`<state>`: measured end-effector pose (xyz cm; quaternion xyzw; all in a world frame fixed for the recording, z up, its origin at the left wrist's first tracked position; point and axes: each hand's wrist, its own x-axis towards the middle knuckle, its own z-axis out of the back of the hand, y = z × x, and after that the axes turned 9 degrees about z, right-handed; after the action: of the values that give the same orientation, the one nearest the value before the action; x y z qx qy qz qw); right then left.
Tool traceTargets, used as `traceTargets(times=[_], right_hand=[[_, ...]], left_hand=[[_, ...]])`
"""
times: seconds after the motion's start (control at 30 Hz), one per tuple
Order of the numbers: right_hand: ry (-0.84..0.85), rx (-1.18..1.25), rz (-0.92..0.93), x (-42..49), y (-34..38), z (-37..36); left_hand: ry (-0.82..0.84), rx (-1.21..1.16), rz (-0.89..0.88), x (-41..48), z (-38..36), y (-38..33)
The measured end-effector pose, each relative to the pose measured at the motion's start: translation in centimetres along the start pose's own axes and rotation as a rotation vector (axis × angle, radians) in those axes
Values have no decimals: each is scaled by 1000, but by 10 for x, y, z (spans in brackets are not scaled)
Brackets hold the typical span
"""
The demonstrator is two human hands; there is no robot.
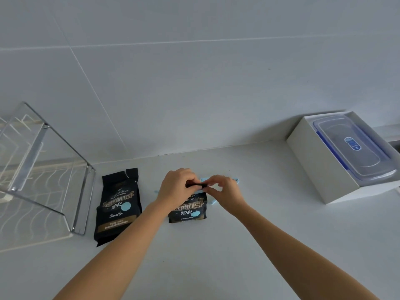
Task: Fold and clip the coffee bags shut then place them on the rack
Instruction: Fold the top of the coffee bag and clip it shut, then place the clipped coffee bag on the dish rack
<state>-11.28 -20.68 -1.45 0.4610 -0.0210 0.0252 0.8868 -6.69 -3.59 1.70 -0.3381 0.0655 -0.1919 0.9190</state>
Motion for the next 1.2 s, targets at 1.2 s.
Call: traceTargets(times=[1.2], right_hand=[[263, 376, 271, 67, 182, 12]], left_hand=[[-272, -525, 412, -87, 193, 4]])
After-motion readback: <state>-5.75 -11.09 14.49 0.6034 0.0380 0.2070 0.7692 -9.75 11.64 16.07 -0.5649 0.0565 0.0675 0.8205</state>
